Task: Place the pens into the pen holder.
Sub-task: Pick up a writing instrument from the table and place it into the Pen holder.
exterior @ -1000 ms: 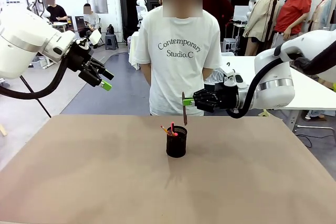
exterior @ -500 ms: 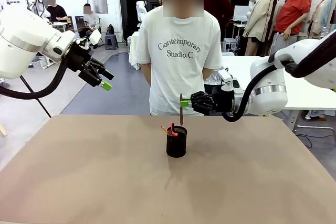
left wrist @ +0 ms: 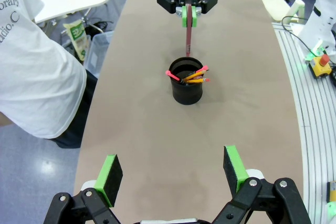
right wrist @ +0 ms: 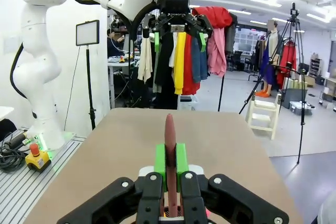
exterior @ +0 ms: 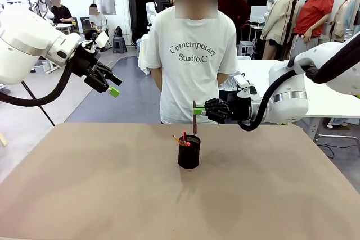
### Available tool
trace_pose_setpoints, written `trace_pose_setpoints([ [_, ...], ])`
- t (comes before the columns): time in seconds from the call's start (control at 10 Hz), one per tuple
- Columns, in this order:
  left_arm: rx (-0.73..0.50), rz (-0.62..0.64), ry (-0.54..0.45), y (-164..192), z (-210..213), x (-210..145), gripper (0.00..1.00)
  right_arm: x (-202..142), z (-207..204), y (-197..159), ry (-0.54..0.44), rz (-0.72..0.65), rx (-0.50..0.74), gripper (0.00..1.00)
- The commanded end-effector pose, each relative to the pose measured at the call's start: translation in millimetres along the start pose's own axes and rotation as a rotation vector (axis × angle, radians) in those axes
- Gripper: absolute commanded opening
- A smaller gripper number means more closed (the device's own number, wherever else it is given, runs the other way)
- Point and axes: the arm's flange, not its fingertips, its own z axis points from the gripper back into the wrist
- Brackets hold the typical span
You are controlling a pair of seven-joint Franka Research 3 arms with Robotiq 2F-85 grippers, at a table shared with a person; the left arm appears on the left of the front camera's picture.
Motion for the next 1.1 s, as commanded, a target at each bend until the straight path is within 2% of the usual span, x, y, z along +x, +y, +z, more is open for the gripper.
trace_pose_setpoints([
  [0.0,0.004,-0.005,0.001,-0.3,1.6,-0.5,1.0,-6.5,2.3,-2.1,-0.036,0.006,0.038,0.0],
  [0.3,0.004,-0.005,0.001,-0.3,1.6,-0.5,1.0,-20.3,0.7,-13.1,-0.05,0.038,0.043,0.0],
  [0.9,0.004,-0.005,0.001,-0.3,1.6,-0.5,1.0,-39.8,1.9,-21.6,-0.01,0.04,0.033,0.0],
  [1.0,0.004,-0.005,0.001,-0.3,1.6,-0.5,1.0,-42.8,1.0,-22.8,-0.01,0.035,0.032,0.04],
])
